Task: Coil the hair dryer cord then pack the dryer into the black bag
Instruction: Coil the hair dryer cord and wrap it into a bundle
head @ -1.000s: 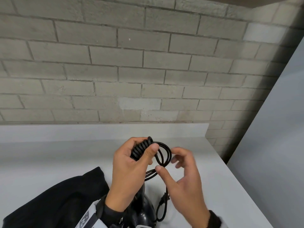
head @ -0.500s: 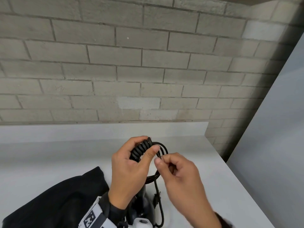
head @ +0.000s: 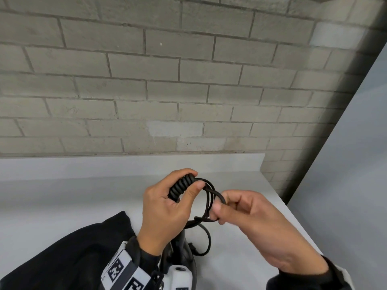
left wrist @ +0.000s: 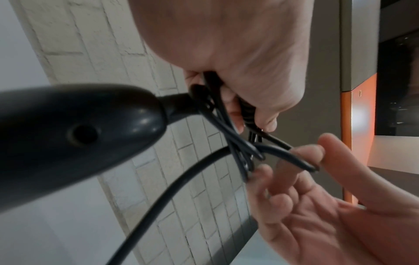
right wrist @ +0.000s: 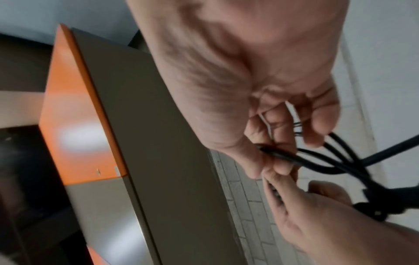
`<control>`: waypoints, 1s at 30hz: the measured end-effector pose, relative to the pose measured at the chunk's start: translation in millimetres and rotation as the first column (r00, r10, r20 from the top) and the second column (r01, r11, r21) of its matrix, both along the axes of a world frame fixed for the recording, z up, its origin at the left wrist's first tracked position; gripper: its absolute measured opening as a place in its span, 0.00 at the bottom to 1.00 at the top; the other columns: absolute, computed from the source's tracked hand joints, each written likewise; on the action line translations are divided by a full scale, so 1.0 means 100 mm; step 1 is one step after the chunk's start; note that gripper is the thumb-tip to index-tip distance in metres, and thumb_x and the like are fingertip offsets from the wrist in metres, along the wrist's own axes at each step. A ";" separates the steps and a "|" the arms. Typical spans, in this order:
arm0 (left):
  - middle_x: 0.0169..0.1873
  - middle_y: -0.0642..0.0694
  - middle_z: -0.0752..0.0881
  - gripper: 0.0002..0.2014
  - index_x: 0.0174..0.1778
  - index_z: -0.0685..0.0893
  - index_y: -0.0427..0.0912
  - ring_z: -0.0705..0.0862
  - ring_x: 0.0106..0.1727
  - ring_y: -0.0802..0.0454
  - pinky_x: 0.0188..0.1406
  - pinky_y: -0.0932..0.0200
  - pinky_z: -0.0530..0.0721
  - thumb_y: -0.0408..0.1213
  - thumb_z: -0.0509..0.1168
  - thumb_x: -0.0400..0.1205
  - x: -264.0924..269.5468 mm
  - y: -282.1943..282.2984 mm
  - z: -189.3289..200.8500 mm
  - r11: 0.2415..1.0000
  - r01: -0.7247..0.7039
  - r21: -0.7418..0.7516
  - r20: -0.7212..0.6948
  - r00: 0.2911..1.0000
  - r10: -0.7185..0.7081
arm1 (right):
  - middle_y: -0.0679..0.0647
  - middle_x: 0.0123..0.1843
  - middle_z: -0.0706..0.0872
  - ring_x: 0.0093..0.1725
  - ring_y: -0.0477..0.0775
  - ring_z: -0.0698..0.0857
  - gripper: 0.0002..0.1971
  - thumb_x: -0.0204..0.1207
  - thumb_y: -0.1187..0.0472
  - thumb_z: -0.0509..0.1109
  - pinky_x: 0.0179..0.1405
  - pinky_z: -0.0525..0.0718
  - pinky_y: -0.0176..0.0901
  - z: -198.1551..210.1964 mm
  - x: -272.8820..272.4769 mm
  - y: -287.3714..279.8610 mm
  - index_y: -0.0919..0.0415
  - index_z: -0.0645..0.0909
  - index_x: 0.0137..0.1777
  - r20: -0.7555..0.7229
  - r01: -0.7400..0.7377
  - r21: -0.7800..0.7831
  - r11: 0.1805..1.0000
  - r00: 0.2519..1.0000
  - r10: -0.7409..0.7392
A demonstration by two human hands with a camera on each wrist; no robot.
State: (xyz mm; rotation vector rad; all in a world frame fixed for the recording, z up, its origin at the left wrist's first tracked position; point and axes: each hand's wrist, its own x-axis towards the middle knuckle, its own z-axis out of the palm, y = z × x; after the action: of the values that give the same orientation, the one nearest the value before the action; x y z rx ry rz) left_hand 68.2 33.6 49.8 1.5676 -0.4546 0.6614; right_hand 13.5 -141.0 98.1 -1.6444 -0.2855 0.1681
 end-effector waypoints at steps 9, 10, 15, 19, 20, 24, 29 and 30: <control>0.41 0.57 0.92 0.14 0.51 0.90 0.44 0.91 0.42 0.55 0.41 0.63 0.87 0.49 0.73 0.76 0.04 0.02 -0.02 1.000 0.004 0.011 0.036 0.999 -0.004 | 0.54 0.39 0.88 0.50 0.57 0.89 0.20 0.72 0.44 0.77 0.56 0.84 0.43 -0.62 -0.06 0.25 0.61 0.88 0.54 0.182 0.149 0.358 0.922 0.957 -0.226; 0.41 0.56 0.92 0.14 0.51 0.90 0.44 0.91 0.42 0.55 0.41 0.63 0.87 0.49 0.73 0.76 0.05 0.02 -0.03 1.000 0.001 0.014 0.037 0.999 -0.001 | 0.54 0.38 0.86 0.48 0.58 0.88 0.20 0.73 0.45 0.76 0.55 0.84 0.44 -0.59 -0.06 0.25 0.61 0.88 0.54 0.173 0.124 0.373 0.920 0.964 -0.200; 0.42 0.56 0.92 0.14 0.51 0.90 0.44 0.91 0.44 0.56 0.46 0.64 0.87 0.49 0.73 0.76 0.13 0.09 -0.05 0.999 -0.037 -0.002 0.023 0.999 0.037 | 0.51 0.25 0.69 0.19 0.46 0.67 0.11 0.79 0.59 0.69 0.20 0.73 0.35 -0.22 -0.07 0.08 0.67 0.87 0.51 -0.213 0.020 0.482 0.876 0.972 0.095; 0.41 0.55 0.91 0.13 0.51 0.90 0.48 0.90 0.40 0.54 0.41 0.51 0.90 0.51 0.73 0.76 0.14 0.13 -0.04 0.998 -0.063 -0.025 -0.011 0.998 0.063 | 0.51 0.22 0.68 0.19 0.47 0.63 0.09 0.75 0.54 0.72 0.21 0.63 0.37 -0.15 -0.08 -0.06 0.59 0.83 0.39 -0.179 -0.083 0.157 0.984 0.978 0.111; 0.41 0.55 0.91 0.12 0.51 0.90 0.48 0.90 0.41 0.54 0.40 0.48 0.91 0.51 0.74 0.77 0.14 0.14 -0.04 0.997 -0.069 -0.038 -0.028 0.997 0.068 | 0.52 0.23 0.71 0.23 0.51 0.69 0.10 0.73 0.54 0.74 0.25 0.67 0.40 -0.20 -0.08 -0.06 0.57 0.80 0.35 -0.048 -0.067 0.055 0.996 0.996 0.069; 0.41 0.53 0.91 0.08 0.49 0.89 0.49 0.90 0.42 0.50 0.44 0.52 0.91 0.46 0.74 0.78 0.17 0.24 -0.02 0.995 -0.085 -0.061 -0.070 0.994 0.080 | 0.51 0.29 0.79 0.45 0.62 0.88 0.14 0.70 0.59 0.81 0.54 0.84 0.48 -0.61 -0.15 -0.05 0.57 0.76 0.36 0.104 -0.046 0.312 0.949 0.994 0.013; 0.43 0.58 0.91 0.13 0.50 0.89 0.56 0.90 0.44 0.54 0.47 0.49 0.90 0.57 0.72 0.75 0.14 0.26 -0.05 0.993 -0.115 0.021 -0.074 0.990 0.116 | 0.49 0.22 0.73 0.16 0.45 0.74 0.13 0.74 0.58 0.79 0.27 0.83 0.44 -0.87 -0.24 -0.10 0.61 0.77 0.38 -0.122 -0.122 0.613 0.781 0.962 0.245; 0.42 0.58 0.91 0.13 0.50 0.89 0.56 0.90 0.42 0.54 0.45 0.47 0.90 0.57 0.71 0.75 0.14 0.25 -0.06 0.994 -0.108 0.031 -0.074 0.991 0.110 | 0.50 0.21 0.69 0.13 0.42 0.68 0.17 0.71 0.55 0.82 0.20 0.76 0.36 -0.85 -0.27 -0.15 0.60 0.75 0.34 -0.191 -0.078 0.584 0.808 0.954 0.231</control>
State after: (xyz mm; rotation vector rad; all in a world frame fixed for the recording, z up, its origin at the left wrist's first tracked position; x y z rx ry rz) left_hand 82.1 58.8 43.7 1.6463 -0.3249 0.6789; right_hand -13.0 -155.8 12.8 -0.9816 -0.2440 0.3784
